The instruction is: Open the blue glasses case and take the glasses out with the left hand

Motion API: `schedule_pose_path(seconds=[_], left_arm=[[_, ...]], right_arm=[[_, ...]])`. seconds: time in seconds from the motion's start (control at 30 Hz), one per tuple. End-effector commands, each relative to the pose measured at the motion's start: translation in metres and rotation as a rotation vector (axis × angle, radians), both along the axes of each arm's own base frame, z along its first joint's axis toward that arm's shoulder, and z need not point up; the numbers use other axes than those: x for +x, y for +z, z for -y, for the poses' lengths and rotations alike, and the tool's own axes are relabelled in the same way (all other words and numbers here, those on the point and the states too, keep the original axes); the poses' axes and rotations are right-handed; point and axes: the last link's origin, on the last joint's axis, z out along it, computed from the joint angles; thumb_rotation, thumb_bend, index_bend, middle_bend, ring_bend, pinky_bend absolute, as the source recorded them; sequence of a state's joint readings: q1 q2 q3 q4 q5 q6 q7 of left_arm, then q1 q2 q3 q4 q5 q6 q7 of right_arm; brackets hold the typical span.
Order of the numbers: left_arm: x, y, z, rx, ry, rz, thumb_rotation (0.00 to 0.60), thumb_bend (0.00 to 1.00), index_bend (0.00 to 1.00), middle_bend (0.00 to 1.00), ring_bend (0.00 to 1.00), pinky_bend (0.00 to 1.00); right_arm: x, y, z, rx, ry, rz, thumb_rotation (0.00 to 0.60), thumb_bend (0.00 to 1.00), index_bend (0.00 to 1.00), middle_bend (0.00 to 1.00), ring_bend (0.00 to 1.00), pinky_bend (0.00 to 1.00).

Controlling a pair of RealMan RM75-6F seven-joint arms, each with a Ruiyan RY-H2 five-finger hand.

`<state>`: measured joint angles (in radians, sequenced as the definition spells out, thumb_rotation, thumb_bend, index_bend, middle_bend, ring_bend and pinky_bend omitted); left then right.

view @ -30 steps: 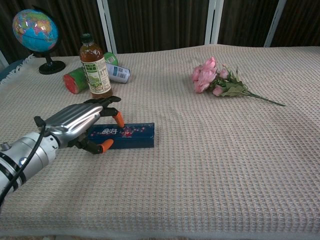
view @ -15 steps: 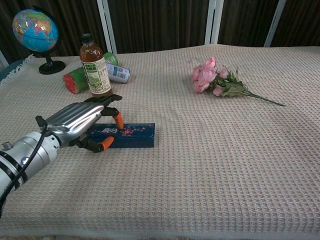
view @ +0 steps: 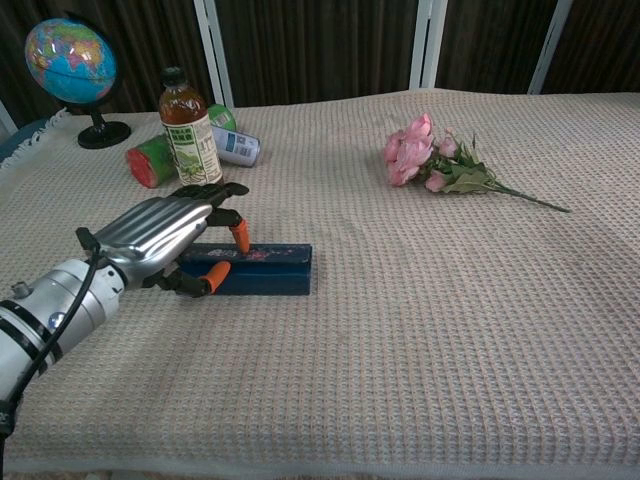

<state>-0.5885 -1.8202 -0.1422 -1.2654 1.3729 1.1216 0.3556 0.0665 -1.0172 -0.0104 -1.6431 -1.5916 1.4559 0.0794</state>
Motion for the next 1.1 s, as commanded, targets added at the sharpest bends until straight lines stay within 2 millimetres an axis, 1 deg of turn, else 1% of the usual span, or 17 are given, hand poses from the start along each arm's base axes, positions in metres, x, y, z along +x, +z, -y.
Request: schedule_pose_path(seconds=[0.03,0.17,0.27,0.37,0.4,0.47,0.5,0.53,0.6,0.67,0.77,0.83,0.9,1.0,1.03,1.1], left_arm=[[0.003,-0.001,-0.002,0.02,-0.013,0.005,0.6,0.57,0.58,0.05,0.0,0.0],[0.007,0.0,-0.009,0.046,-0.021,0.02,0.6,0.58,0.58,0.06,0.0,0.0],[0.011,-0.002,-0.023,0.071,-0.009,0.028,0.6,0.58,0.58,0.07,0.0,0.0],[0.012,-0.004,-0.039,0.089,0.022,0.041,0.6,0.56,0.54,0.07,0.0,0.0],[0.011,-0.005,-0.045,0.095,0.038,0.039,0.6,0.55,0.51,0.07,0.0,0.0],[0.008,-0.006,-0.053,0.1,0.062,0.028,0.6,0.52,0.42,0.06,0.0,0.0],[0.007,-0.006,-0.057,0.099,0.078,0.022,0.6,0.5,0.35,0.06,0.0,0.0],[0.006,-0.006,-0.059,0.099,0.088,0.02,0.6,0.48,0.28,0.05,0.0,0.0],[0.005,-0.002,-0.061,0.101,0.097,0.024,0.6,0.46,0.19,0.04,0.0,0.0],[0.005,0.002,-0.059,0.092,0.098,0.041,0.6,0.45,0.16,0.04,0.0,0.0],[0.005,0.012,-0.051,0.065,0.092,0.068,0.6,0.44,0.18,0.04,0.0,0.0],[0.005,0.019,-0.042,0.039,0.086,0.084,0.6,0.47,0.24,0.04,0.0,0.0],[0.005,0.028,-0.032,0.016,0.076,0.101,0.6,0.54,0.3,0.04,0.0,0.0],[0.001,0.036,-0.019,-0.015,0.072,0.098,0.6,0.67,0.36,0.04,0.0,0.0],[-0.001,0.038,-0.017,-0.022,0.074,0.089,0.6,0.7,0.37,0.04,0.0,0.0],[-0.006,0.041,-0.012,-0.041,0.086,0.067,0.6,0.72,0.38,0.04,0.0,0.0]], right_arm=[[0.0,0.0,0.0,-0.001,0.0,0.002,0.6,0.02,0.0,0.0,0.0,0.0],[0.0,0.001,0.0,-0.001,-0.002,0.005,0.6,0.02,0.0,0.0,0.0,0.0],[-0.001,0.003,-0.001,-0.003,-0.002,0.01,0.6,0.02,0.0,0.0,0.0,0.0],[-0.001,0.004,-0.001,-0.006,-0.002,0.014,0.6,0.02,0.0,0.0,0.0,0.0],[-0.002,0.005,0.0,-0.007,-0.004,0.015,0.6,0.02,0.0,0.0,0.0,0.0],[-0.002,0.006,0.001,-0.008,-0.006,0.017,0.6,0.02,0.0,0.0,0.0,0.0],[-0.003,0.006,0.001,-0.008,-0.007,0.017,0.6,0.02,0.0,0.0,0.0,0.0],[-0.003,0.006,0.002,-0.007,-0.007,0.017,0.6,0.02,0.0,0.0,0.0,0.0],[-0.003,0.006,0.003,-0.005,-0.009,0.017,0.6,0.02,0.0,0.0,0.0,0.0],[-0.003,0.005,0.003,-0.003,-0.01,0.016,0.6,0.02,0.0,0.0,0.0,0.0],[-0.002,0.005,0.003,-0.003,-0.009,0.015,0.6,0.02,0.0,0.0,0.0,0.0],[-0.002,0.005,0.002,-0.005,-0.007,0.015,0.6,0.02,0.0,0.0,0.0,0.0],[-0.001,0.004,0.001,-0.008,-0.006,0.016,0.6,0.02,0.0,0.0,0.0,0.0],[0.0,0.003,0.001,-0.008,-0.003,0.016,0.6,0.02,0.0,0.0,0.0,0.0],[0.0,0.003,0.0,-0.007,-0.001,0.016,0.6,0.02,0.0,0.0,0.0,0.0],[0.001,0.001,0.0,-0.001,0.003,0.014,0.6,0.02,0.0,0.0,0.0,0.0]])
